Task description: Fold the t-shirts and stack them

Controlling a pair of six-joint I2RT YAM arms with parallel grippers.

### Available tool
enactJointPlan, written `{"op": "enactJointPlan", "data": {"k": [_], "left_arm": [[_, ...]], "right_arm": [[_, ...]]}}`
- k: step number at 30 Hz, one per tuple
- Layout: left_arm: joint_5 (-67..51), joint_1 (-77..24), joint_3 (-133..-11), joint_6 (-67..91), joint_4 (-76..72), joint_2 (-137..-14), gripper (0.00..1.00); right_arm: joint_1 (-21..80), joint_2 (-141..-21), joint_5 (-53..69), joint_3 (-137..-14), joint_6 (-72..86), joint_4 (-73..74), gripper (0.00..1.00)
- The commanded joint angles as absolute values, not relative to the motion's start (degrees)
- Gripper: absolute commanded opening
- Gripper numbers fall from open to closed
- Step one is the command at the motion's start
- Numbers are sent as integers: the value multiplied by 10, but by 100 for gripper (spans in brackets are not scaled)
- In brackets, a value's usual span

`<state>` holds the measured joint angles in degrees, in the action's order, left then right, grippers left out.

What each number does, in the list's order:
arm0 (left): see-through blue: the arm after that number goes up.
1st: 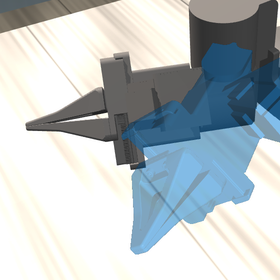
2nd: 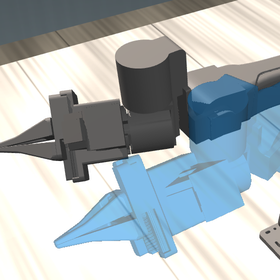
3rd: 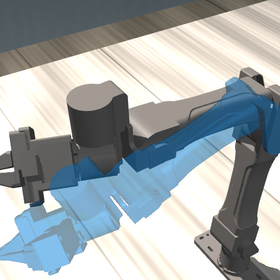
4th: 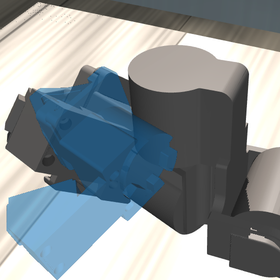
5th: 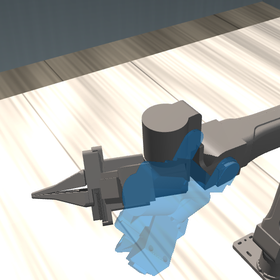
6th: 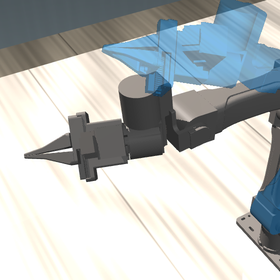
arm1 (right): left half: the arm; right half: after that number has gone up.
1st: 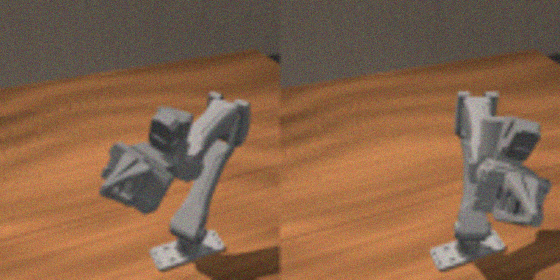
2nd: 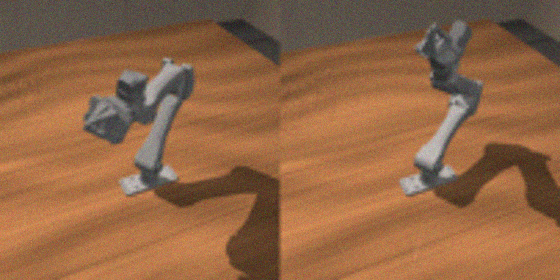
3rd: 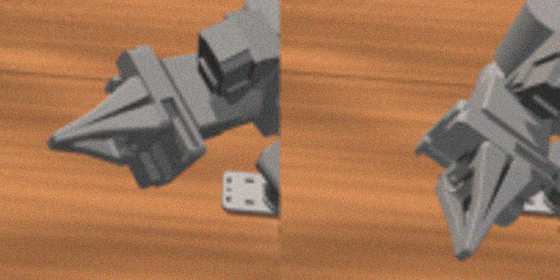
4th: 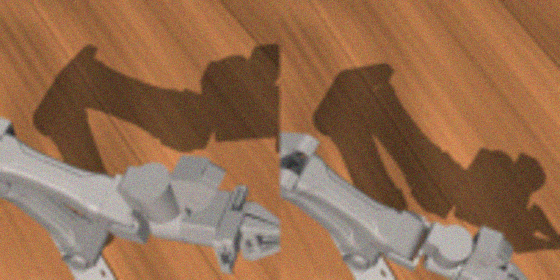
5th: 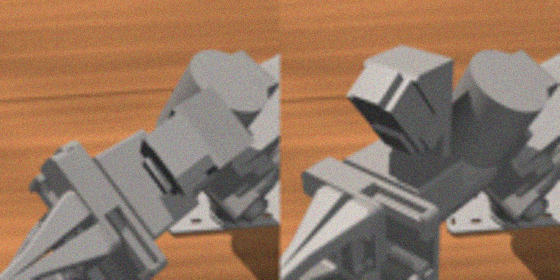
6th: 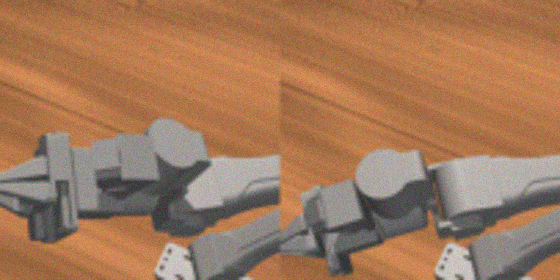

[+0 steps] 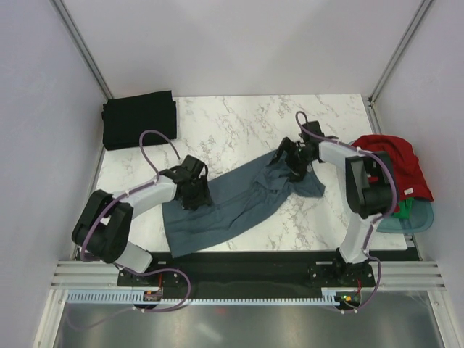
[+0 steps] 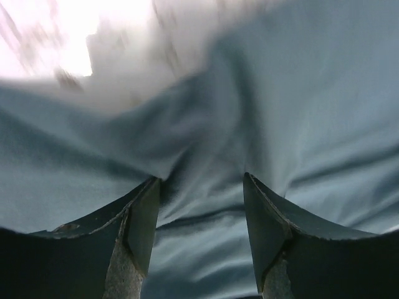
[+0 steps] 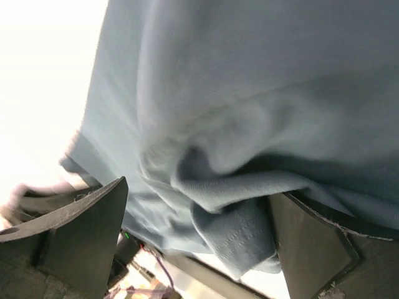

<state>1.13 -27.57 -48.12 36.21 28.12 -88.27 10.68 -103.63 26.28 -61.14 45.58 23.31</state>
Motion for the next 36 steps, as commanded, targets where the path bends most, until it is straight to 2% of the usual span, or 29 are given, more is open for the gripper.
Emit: {"op": "enactJointPlan", "data": {"k": [1, 8, 15, 20, 25, 31, 36], "left_arm": [[-24, -308, -425, 439, 279, -839, 63], [-68, -409, -355, 586, 186, -808, 63], [-83, -468, -451, 593, 178, -879, 63], [-88, -482, -492, 585, 180, -907, 63], [-39, -493, -525, 572, 255, -852, 62], [36, -510, -550, 548, 322, -748, 63], [73, -511, -520, 548, 360, -667, 64]], "right_arm": [[105, -1172, 172, -754, 377, 243, 98], [128, -1393, 168, -1070, 338, 387, 98], [157, -1501, 192, -1282, 358, 364, 98], [167, -1543, 238, -1316, 388, 262, 98], [168, -1541, 241, -1343, 389, 229, 98], [169, -1487, 293, -1390, 426, 175, 98], [167, -1346, 282, -1302, 403, 159, 98]]}}
